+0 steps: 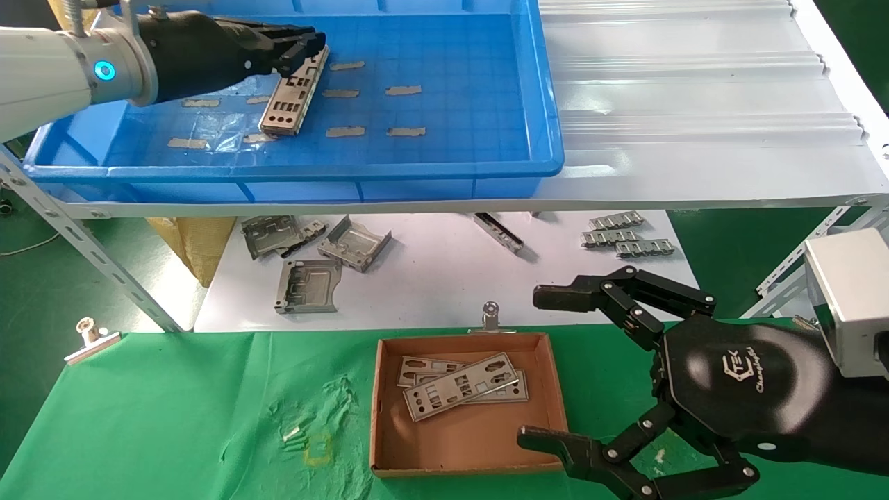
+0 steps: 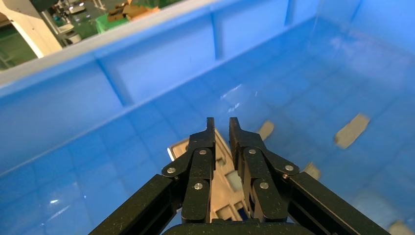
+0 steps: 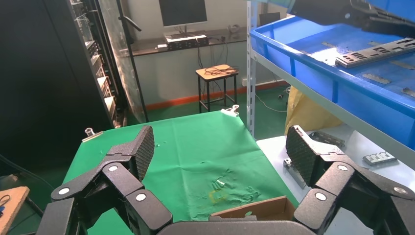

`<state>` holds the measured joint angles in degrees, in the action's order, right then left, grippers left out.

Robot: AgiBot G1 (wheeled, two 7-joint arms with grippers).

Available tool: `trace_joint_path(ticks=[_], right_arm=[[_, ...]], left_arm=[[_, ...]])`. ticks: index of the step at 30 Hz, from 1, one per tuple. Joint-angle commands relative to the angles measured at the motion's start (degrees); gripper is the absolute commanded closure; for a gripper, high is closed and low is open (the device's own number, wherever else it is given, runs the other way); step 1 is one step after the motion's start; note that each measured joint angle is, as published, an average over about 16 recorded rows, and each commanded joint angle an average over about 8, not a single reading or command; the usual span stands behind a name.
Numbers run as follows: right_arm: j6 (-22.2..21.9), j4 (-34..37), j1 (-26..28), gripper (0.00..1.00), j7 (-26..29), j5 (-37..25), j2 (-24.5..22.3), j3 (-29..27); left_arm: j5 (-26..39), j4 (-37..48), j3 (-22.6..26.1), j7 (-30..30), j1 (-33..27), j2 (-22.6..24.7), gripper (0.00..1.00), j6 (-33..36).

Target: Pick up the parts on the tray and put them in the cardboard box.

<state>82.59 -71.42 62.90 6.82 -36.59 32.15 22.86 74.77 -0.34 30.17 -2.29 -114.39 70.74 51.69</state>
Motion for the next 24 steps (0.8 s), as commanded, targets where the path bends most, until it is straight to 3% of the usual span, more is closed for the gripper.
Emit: trace_joint_path(ticks=[1, 8, 23, 24], right_arm=[[0.0, 0.0, 0.0, 0.0, 0.0, 0.0, 0.0, 0.0], [0.0, 0.0, 0.0, 0.0, 0.0, 0.0, 0.0, 0.0], [0.0, 0.0, 0.0, 0.0, 0.0, 0.0, 0.0, 0.0], [0.0, 0.0, 0.0, 0.0, 0.0, 0.0, 0.0, 0.0]], left_arm=[[-0.82, -0.08, -0.57, 0.12, 0.1, -0.49, 0.0, 0.77], [-1.34, 0.12, -0.91, 0.73, 0.52, -3.21, 0.0, 7.61], [0.34, 0.65, 0.26, 0.49, 0.04, -2.99, 0.0, 4.82], [0.5, 0.75, 0.37, 0.64, 0.0, -2.91, 0.07, 4.64]])
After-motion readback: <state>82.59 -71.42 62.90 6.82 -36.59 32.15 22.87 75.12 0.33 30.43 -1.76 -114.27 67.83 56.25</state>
